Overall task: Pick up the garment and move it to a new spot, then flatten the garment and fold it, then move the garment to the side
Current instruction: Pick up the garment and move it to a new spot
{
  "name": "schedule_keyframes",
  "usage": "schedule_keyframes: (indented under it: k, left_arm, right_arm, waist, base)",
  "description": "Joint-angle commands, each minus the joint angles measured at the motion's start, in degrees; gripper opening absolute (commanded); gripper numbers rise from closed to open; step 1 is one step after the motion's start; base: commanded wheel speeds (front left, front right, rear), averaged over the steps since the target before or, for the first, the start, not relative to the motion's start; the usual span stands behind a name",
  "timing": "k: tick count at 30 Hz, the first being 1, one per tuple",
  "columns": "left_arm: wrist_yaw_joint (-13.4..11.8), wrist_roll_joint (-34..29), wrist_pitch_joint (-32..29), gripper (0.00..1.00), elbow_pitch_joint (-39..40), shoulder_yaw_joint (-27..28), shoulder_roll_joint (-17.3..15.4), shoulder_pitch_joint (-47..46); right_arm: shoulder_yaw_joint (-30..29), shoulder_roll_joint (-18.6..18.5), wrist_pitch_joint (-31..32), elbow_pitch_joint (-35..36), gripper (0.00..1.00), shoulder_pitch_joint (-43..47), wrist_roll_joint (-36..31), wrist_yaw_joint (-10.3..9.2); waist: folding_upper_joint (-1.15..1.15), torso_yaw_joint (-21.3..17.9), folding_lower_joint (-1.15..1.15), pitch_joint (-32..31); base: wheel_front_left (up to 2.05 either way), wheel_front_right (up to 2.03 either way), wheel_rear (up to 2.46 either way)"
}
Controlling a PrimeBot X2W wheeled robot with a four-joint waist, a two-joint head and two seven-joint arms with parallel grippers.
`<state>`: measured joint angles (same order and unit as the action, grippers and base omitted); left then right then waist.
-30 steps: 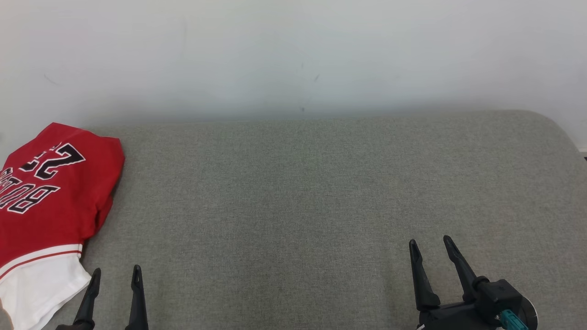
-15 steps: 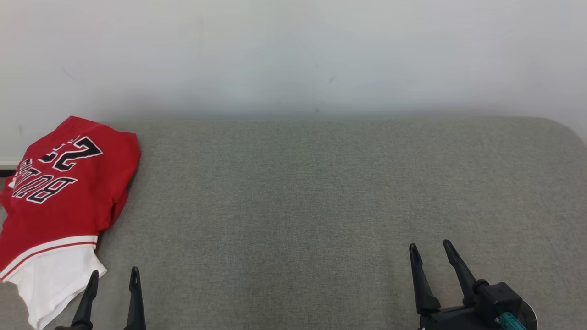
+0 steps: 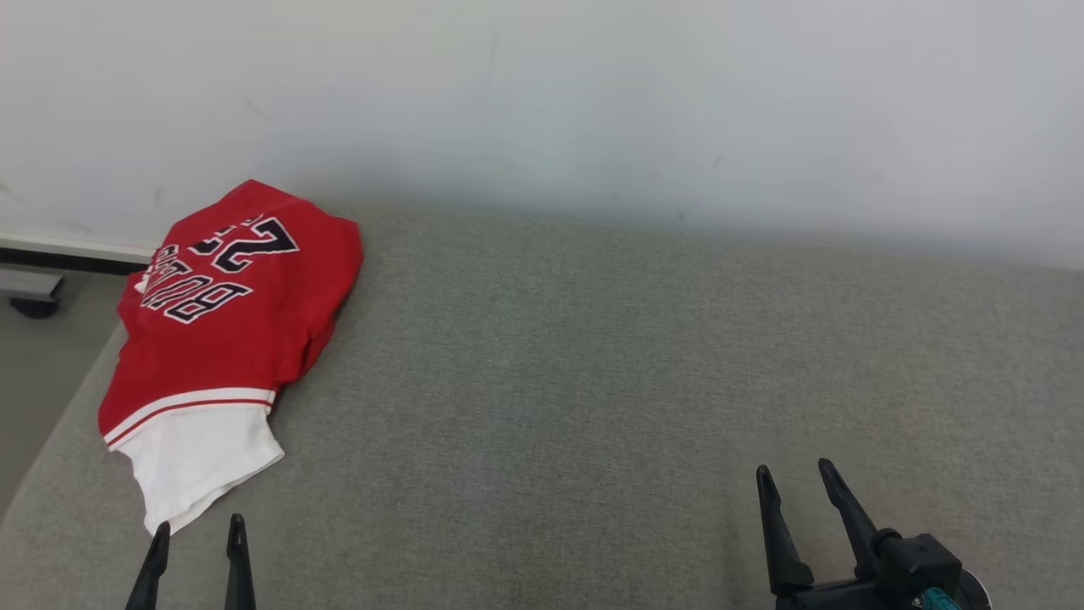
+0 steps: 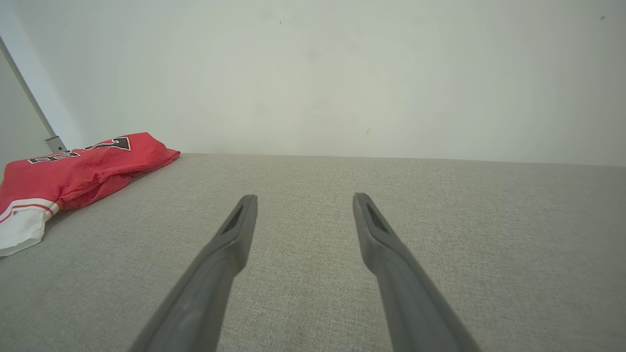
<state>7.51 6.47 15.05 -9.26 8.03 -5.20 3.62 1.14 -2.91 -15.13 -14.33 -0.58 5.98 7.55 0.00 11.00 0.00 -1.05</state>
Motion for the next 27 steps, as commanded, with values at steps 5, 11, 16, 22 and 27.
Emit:
schedule_keyframes:
  k: [5,11,16,22,27]
  left_arm:
    - [-0.1,-0.7,0.2,1.0,-0.1,0.8,0.2,1.2]
    - [-0.1,-0.9,0.2,1.0,-0.3,1.1,0.3,1.5]
    - [-0.1,-1.2,0.2,1.0,-0.3,1.6,0.5,2.1]
    - [-0.1,-1.4,0.2,1.0,-0.4,1.8,0.7,2.3]
    - [-0.1,-1.4,0.2,1.0,-0.5,2.1,0.8,2.4]
  right_arm:
    - [0.3,0.0,0.0,-0.3,1.0,0.9,0.2,-0.12]
    - [0.3,0.0,0.0,-0.4,1.0,1.2,0.2,-0.12]
    - [0.6,0.0,0.0,-0.7,1.0,1.1,0.1,-0.12]
    - [0.8,0.0,0.0,-0.9,1.0,1.2,0.0,-0.12]
    - [1.1,0.0,0.0,-0.8,1.0,1.2,-0.1,-0.12]
  waist:
    - [0.0,5.5,0.0,-0.9]
    - [0.0,9.1,0.0,-1.2]
    - [0.0,11.8,0.0,-1.3]
    - [0.0,13.3,0.0,-1.7]
    - [0.0,13.8,0.0,-1.7]
  base:
    - [0.0,0.0,0.0]
    - [0.0,0.0,0.0]
    - [0.0,0.0,0.0]
    - [0.0,0.0,0.0]
    - [0.0,0.0,0.0]
